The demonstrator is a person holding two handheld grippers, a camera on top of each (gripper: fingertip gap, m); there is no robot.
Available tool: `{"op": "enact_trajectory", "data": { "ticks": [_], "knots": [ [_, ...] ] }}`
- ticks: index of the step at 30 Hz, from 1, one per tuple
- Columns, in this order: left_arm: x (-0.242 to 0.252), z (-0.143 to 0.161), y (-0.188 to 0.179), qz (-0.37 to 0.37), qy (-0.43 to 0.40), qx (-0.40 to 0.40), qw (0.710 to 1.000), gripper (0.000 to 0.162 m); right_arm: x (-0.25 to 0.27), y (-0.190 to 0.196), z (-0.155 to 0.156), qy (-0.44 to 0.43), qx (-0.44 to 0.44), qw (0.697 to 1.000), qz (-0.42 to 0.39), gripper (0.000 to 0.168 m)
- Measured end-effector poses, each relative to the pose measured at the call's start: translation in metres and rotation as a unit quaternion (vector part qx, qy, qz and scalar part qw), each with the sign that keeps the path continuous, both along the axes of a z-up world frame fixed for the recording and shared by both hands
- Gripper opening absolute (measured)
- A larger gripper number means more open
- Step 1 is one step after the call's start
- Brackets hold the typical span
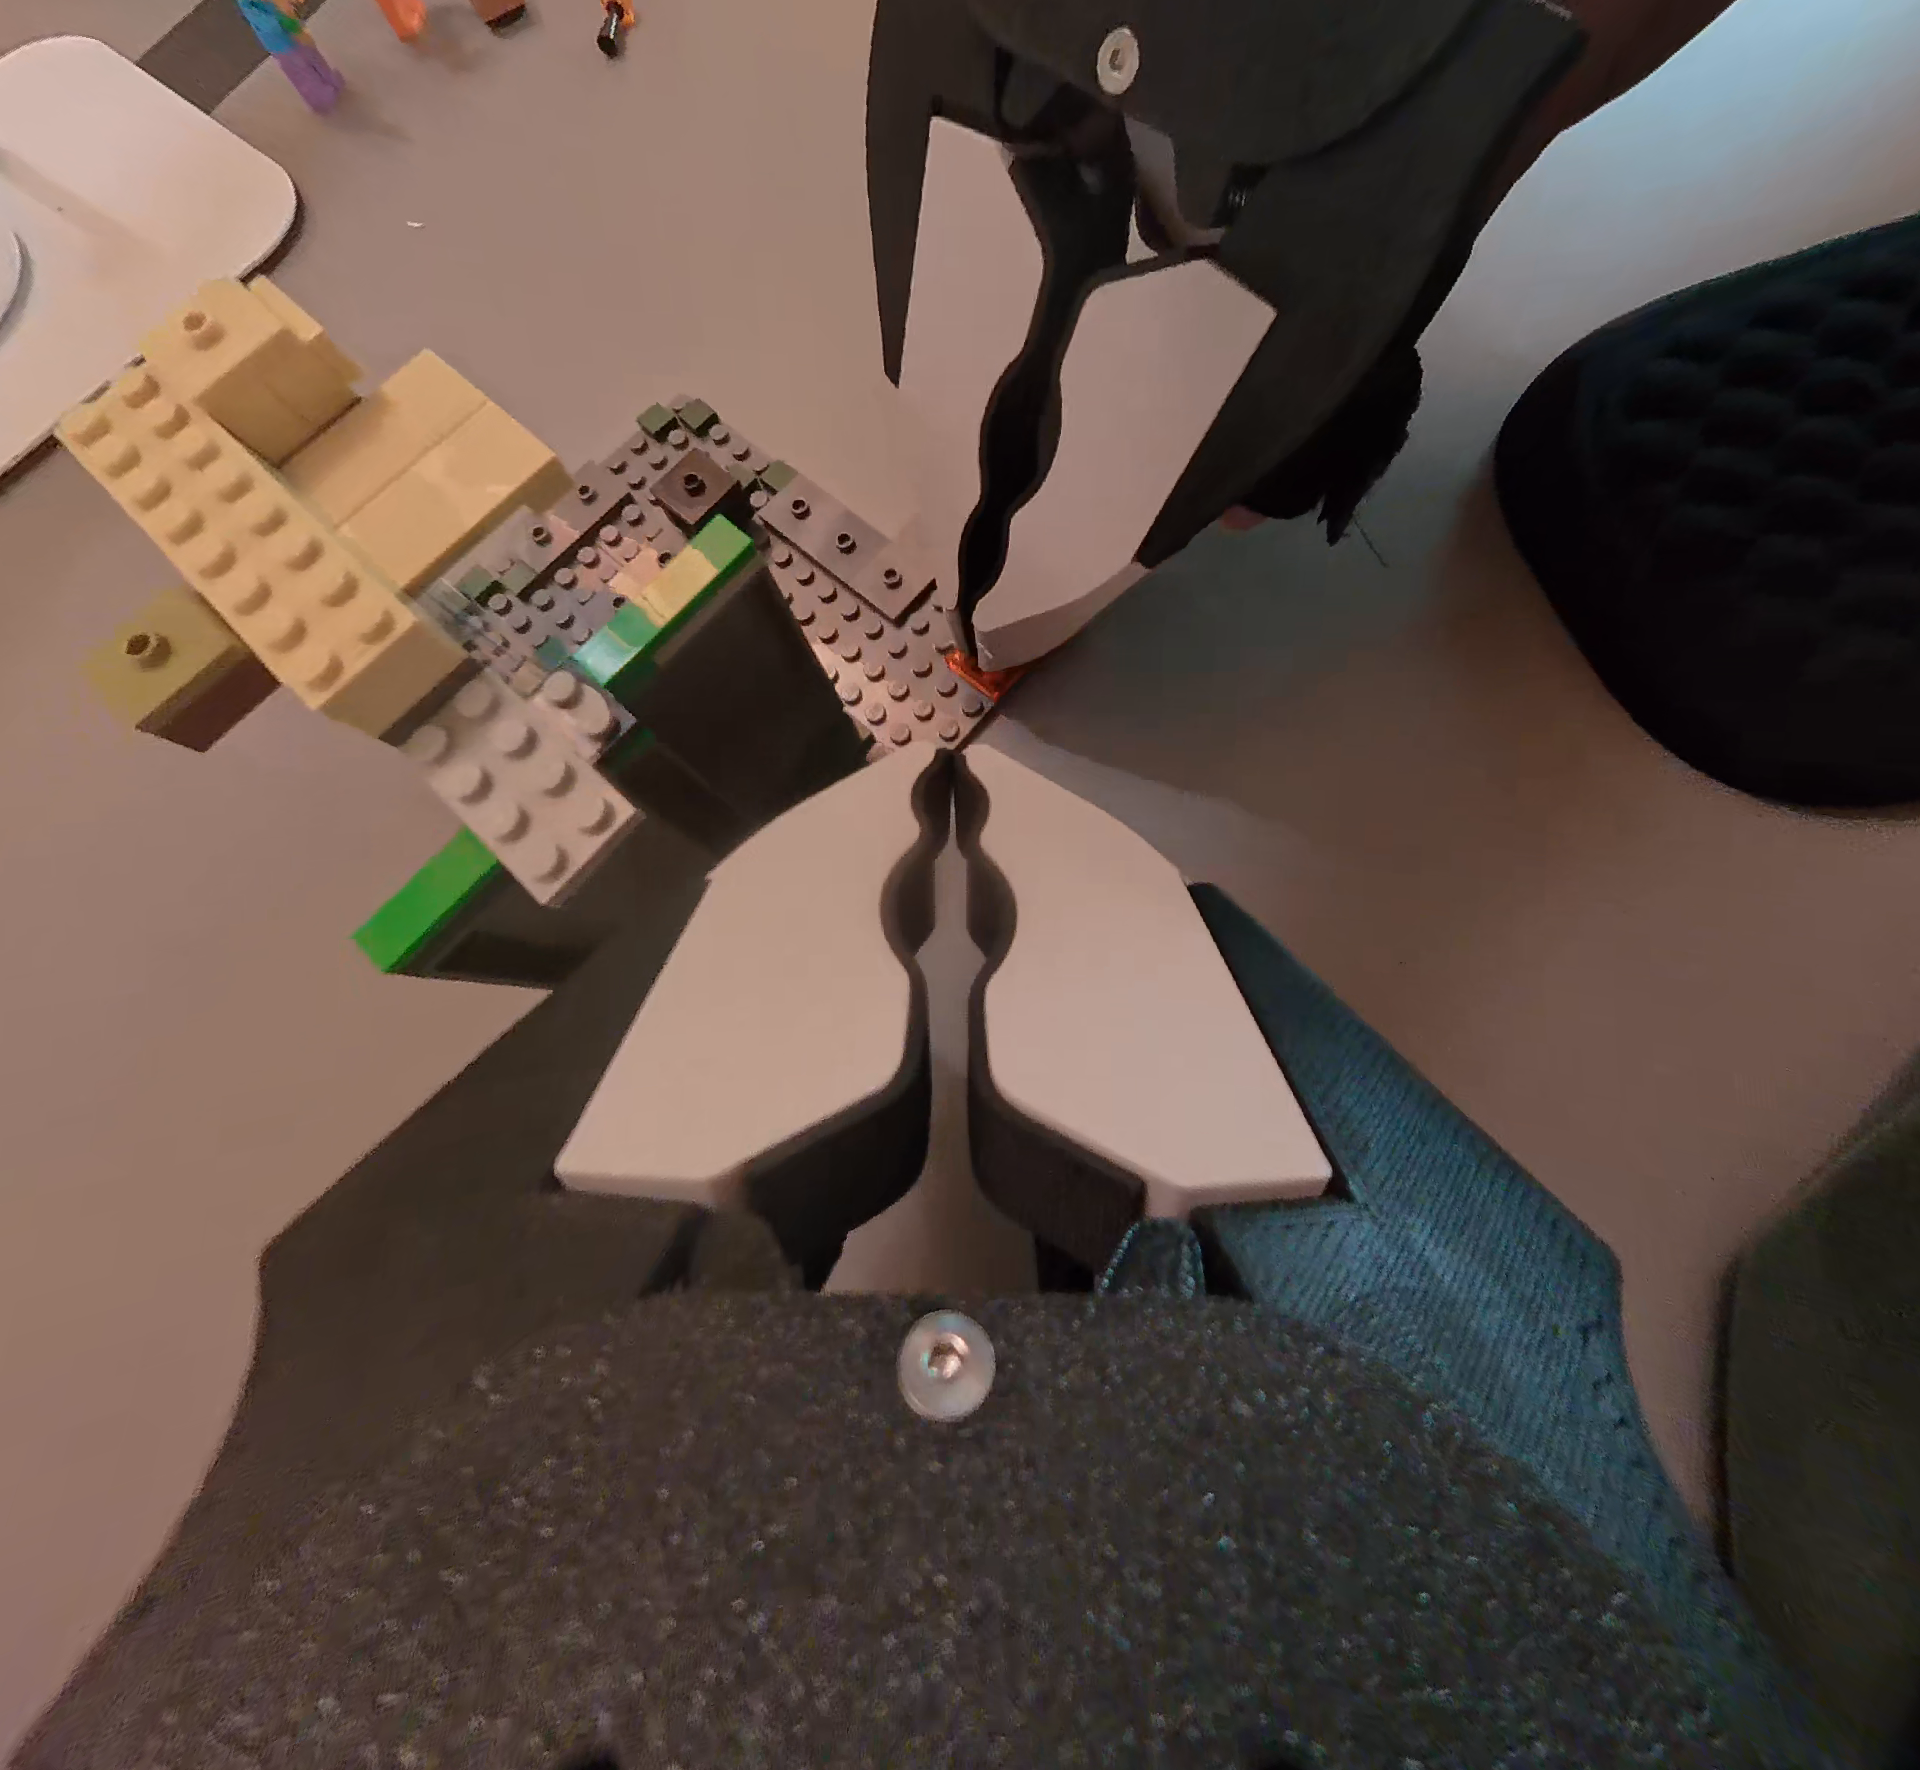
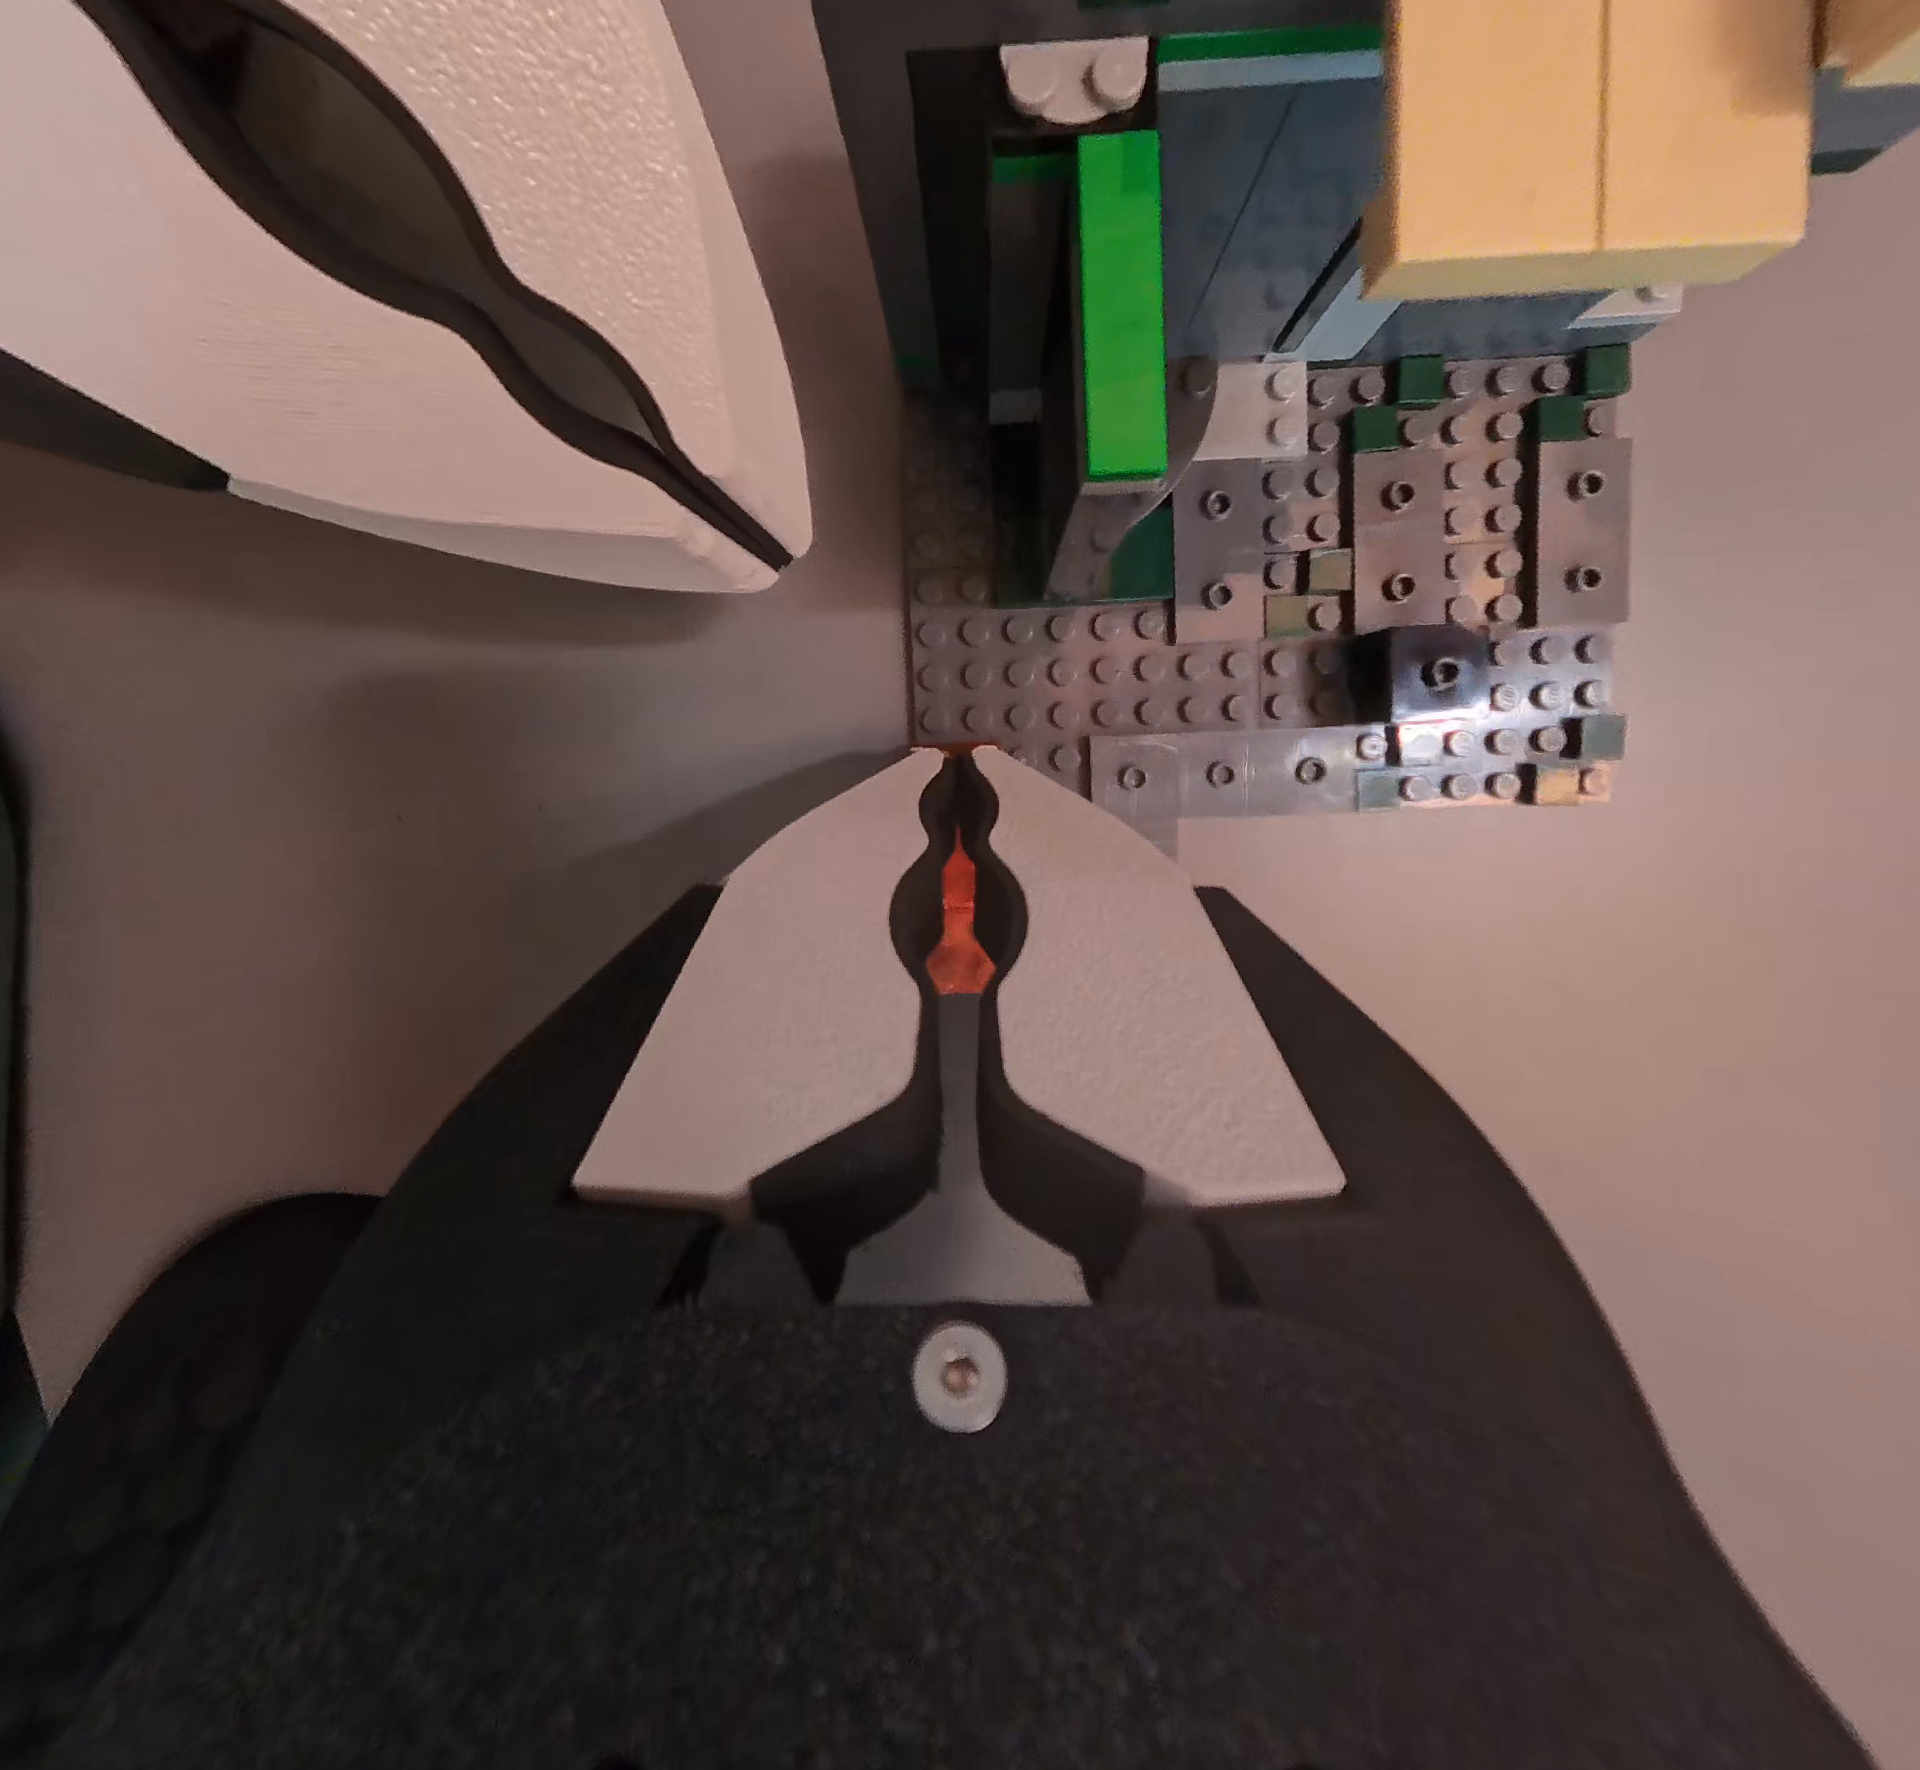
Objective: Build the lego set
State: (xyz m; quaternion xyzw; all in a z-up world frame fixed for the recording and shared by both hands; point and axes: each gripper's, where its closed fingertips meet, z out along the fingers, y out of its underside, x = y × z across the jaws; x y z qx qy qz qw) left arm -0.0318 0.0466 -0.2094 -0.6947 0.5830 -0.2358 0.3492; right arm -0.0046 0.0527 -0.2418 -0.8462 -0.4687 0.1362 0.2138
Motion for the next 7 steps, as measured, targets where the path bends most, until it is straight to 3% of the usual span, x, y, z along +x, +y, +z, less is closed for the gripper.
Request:
{"op": "enact_trajectory", "data": {
  "ticks": [7],
  "knots": [
    [-0.0029, 0.0038, 0.0010, 0.003, -0.016, -0.004, 1.000, 0.000, 0.0031, -0.0003, -0.0027, -0.026, -0.027, 0.999, -0.001, 0.000]
  ]
}}
